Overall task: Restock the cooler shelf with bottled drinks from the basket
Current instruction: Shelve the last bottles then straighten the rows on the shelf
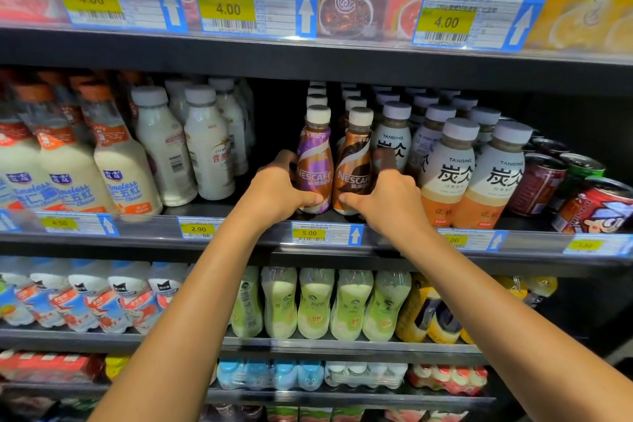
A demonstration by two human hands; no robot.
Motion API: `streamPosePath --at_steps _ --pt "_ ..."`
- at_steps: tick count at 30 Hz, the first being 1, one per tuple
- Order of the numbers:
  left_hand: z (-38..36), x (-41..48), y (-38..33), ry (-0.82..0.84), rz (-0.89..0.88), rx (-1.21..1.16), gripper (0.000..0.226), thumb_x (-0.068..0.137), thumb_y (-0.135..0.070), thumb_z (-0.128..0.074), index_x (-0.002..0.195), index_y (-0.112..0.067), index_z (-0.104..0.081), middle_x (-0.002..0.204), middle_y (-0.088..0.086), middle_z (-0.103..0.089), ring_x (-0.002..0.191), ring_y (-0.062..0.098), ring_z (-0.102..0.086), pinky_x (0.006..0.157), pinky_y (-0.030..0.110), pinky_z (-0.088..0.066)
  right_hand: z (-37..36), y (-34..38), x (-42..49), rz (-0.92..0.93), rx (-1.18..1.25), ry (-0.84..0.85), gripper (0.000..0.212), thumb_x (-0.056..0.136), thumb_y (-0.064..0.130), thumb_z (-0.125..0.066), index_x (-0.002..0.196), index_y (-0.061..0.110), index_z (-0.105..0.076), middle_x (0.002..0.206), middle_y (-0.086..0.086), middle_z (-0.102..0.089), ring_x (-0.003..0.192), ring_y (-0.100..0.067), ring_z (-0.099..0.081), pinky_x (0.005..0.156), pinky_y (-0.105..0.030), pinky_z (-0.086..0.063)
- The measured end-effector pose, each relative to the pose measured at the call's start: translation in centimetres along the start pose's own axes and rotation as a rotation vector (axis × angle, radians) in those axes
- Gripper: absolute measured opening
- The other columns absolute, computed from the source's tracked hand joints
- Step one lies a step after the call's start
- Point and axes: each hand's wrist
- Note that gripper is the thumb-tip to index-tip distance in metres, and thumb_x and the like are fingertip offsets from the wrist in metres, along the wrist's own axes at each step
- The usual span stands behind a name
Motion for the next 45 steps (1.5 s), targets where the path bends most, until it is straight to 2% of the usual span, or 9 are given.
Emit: streamPosePath --at_steps 9,14,20,26,32,38,41,45 --pt "0.0 0.0 0.0 0.002 -0.001 0.002 0.068 0.069 -0.028 -0.088 0.125 -0.021 -0.049 0.114 0.002 -0.066 0.101 0.020 -0.065 0.088 0.039 -0.055 0.2 0.1 -0.2 -0.007 0.005 0.011 0.053 0.081 0.047 -0.077 0.109 0.005 -0.061 0.112 -0.013 -0.064 0.103 -0.031 -0.060 0.087 -0.043 -0.054" --pt "0.1 -0.1 -0.1 -0.003 0.001 0.012 0.068 0.070 -0.029 -0.088 0.125 -0.020 -0.049 0.112 0.002 -0.065 0.099 0.020 -0.064 0.081 0.032 -0.052 0.2 0.1 -0.2 -0.004 -0.002 0.013 0.053 0.082 0.047 -0.076 0.110 0.005 -0.061 0.113 -0.013 -0.063 0.105 -0.031 -0.059 0.086 -0.041 -0.053" --pt "0.1 -0.2 -0.1 -0.006 0.003 0.025 0.067 0.070 -0.030 -0.087 0.124 -0.021 -0.048 0.113 0.003 -0.065 0.098 0.020 -0.064 0.084 0.036 -0.054 0.2 0.0 -0.2 0.003 -0.008 0.016 0.052 0.081 0.048 -0.076 0.107 0.005 -0.061 0.111 -0.013 -0.064 0.103 -0.031 -0.059 0.085 -0.042 -0.053" --pt "0.2 -0.3 -0.3 -0.003 0.014 0.019 0.068 0.071 -0.029 -0.087 0.125 -0.020 -0.048 0.112 0.002 -0.065 0.099 0.020 -0.064 0.080 0.032 -0.052 0.1 0.0 -0.1 0.012 0.000 0.013 0.052 0.082 0.047 -0.076 0.109 0.006 -0.061 0.111 -0.012 -0.064 0.102 -0.031 -0.060 0.082 -0.038 -0.052" --pt "0.3 -0.4 -0.3 -0.016 0.017 0.014 0.066 0.070 -0.029 -0.087 0.123 -0.020 -0.049 0.111 0.003 -0.065 0.099 0.021 -0.064 0.080 0.033 -0.053 0.0 0.0 -0.1 0.014 -0.011 0.021 0.051 0.082 0.048 -0.075 0.107 0.006 -0.060 0.107 -0.012 -0.061 0.101 -0.032 -0.059 0.085 -0.042 -0.053" --pt "0.2 -0.5 -0.5 -0.013 0.010 0.011 0.065 0.071 -0.028 -0.087 0.123 -0.019 -0.048 0.113 0.004 -0.065 0.100 0.022 -0.064 0.084 0.036 -0.054 -0.1 0.0 -0.1 0.013 -0.026 0.023 0.043 0.082 0.048 -0.075 0.094 0.011 -0.056 0.088 -0.002 -0.049 0.097 -0.031 -0.059 0.082 -0.042 -0.053" --pt "0.3 -0.7 -0.7 -0.004 0.015 0.004 0.065 0.072 -0.027 -0.087 0.123 -0.018 -0.048 0.114 0.004 -0.065 0.101 0.021 -0.064 0.084 0.035 -0.053 -0.2 0.0 -0.1 0.016 -0.027 0.019 0.042 0.082 0.048 -0.075 0.092 0.012 -0.056 0.093 -0.005 -0.057 0.090 -0.028 -0.057 0.080 -0.041 -0.053" --pt "0.6 -0.8 -0.9 0.017 0.017 0.012 0.066 0.073 -0.026 -0.086 0.125 -0.017 -0.046 0.117 0.005 -0.064 0.103 0.021 -0.063 0.083 0.032 -0.051 -0.2 0.1 -0.3 0.023 -0.014 0.018 0.048 0.082 0.046 -0.075 0.106 0.007 -0.060 0.106 -0.011 -0.063 0.100 -0.032 -0.060 0.084 -0.041 -0.053"
Point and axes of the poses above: each hand's wrist, its own x-axis towards the middle knuckle, its own z-axis out of the back of the hand, y = z × x
